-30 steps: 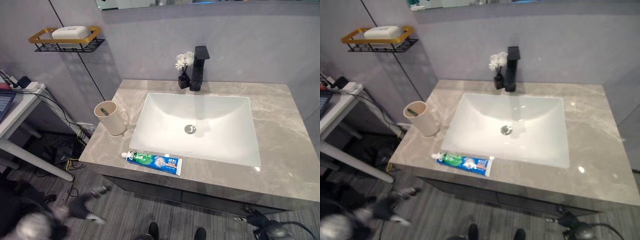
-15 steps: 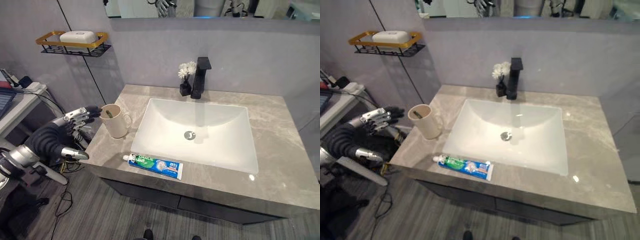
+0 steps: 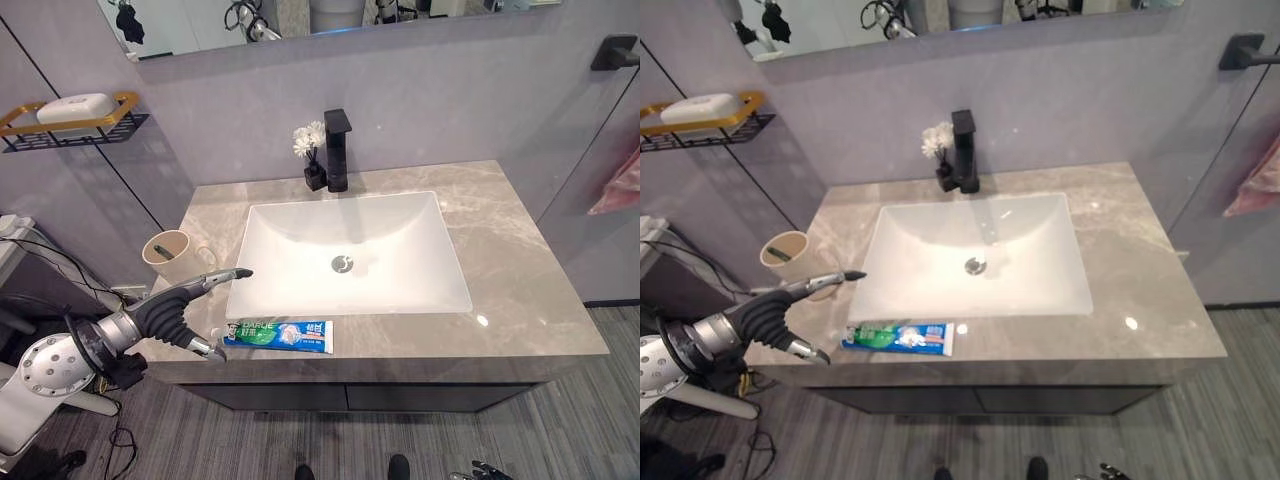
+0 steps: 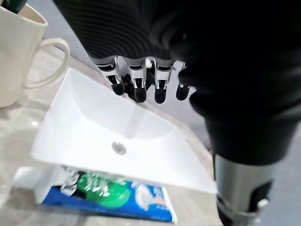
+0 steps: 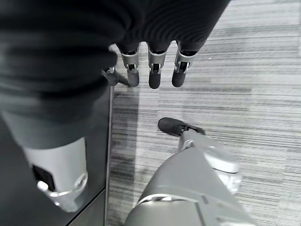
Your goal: Put brush and paste in cup on sink, flatten towel.
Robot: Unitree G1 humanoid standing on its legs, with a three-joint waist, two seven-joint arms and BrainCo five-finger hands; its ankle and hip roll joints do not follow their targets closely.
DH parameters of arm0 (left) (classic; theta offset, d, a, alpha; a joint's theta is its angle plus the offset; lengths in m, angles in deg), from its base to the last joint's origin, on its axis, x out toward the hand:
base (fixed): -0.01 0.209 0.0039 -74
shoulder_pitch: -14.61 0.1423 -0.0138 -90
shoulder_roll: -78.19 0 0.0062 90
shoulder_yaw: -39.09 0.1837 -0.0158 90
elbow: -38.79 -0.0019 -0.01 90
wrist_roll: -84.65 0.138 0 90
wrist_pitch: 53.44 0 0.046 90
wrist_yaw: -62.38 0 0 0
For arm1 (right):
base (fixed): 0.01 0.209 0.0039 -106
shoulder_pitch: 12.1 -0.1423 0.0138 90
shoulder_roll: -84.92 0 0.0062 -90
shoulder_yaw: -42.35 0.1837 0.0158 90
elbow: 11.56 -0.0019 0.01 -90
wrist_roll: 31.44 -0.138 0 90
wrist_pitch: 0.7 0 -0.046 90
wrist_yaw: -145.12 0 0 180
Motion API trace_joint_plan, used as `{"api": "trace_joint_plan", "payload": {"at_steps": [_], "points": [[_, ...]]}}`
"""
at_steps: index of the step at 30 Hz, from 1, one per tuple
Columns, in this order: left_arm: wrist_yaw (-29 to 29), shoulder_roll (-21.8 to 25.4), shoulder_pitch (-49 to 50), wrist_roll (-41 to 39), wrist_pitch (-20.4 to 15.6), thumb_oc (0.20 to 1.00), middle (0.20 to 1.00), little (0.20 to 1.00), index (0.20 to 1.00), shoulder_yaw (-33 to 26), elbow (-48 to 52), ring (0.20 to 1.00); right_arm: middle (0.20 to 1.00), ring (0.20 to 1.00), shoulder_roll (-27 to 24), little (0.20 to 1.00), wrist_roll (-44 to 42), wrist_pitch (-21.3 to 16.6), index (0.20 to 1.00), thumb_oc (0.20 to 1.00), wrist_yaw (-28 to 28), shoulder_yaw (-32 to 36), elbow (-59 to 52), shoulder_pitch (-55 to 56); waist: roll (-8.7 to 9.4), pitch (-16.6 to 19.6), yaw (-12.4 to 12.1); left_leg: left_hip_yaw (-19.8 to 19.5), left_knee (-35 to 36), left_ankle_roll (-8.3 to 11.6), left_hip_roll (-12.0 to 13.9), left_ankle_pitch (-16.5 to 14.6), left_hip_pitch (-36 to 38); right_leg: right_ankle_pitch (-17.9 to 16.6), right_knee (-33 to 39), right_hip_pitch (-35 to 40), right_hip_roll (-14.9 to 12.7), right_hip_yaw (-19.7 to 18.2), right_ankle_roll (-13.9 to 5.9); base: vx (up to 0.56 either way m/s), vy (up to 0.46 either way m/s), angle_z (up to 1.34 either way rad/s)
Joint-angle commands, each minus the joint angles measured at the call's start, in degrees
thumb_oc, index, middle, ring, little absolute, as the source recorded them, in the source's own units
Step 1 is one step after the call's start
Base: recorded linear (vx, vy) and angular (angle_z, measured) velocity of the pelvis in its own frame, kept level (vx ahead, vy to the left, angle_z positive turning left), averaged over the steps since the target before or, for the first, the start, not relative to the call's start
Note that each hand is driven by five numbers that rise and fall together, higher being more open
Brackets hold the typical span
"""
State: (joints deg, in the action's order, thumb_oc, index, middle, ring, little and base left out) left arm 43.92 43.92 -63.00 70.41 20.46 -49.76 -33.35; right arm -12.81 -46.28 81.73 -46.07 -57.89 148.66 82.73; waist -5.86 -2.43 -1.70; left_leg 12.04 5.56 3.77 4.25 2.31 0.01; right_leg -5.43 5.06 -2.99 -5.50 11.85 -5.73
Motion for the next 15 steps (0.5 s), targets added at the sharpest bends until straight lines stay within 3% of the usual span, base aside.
{"api": "trace_joint_plan", "payload": {"at_steps": [1, 9, 15], "points": [[0.79, 0.67, 1.34, 2.05, -2.30, 1.000, 1.000, 1.000, 1.000, -5.28, 0.20, 1.000, 1.000, 1.000, -0.53, 1.000, 0.14, -1.18, 1.000, 1.000, 1.64, -0.41, -1.50, -2.68, 2.51, -0.56, 0.42, -1.73, -0.56, 3.71, 2.66, 2.11, -0.09, -5.25, -0.06, -0.56, -4.94, -3.60, -5.41, 0.00, 0.000, 0.00], [1.54, -1.46, 4.75, 5.96, -2.13, 1.000, 1.000, 1.000, 1.000, -5.82, -0.90, 1.000, 1.000, 1.000, -1.48, 1.000, -0.02, -1.05, 1.000, 1.000, 1.53, -0.52, -3.09, -3.53, 2.72, -1.22, 0.43, -0.96, -0.56, 3.63, 3.05, 2.07, -0.03, -5.40, -0.06, -1.15, -4.44, -4.42, -5.48, -0.01, -0.012, -0.05], [4.13, -2.45, 3.06, 12.39, -2.72, 1.000, 1.000, 1.000, 1.000, -4.30, -2.74, 1.000, 1.000, 1.000, -0.47, 1.000, 1.41, -0.85, 1.000, 1.000, 0.73, -3.76, -6.51, -3.80, 4.37, -2.68, 0.40, -1.62, -0.56, 3.72, 3.43, 2.59, -0.67, -4.97, -0.06, -1.03, -4.12, -3.26, -4.91, -0.02, -0.018, -0.02]]}}
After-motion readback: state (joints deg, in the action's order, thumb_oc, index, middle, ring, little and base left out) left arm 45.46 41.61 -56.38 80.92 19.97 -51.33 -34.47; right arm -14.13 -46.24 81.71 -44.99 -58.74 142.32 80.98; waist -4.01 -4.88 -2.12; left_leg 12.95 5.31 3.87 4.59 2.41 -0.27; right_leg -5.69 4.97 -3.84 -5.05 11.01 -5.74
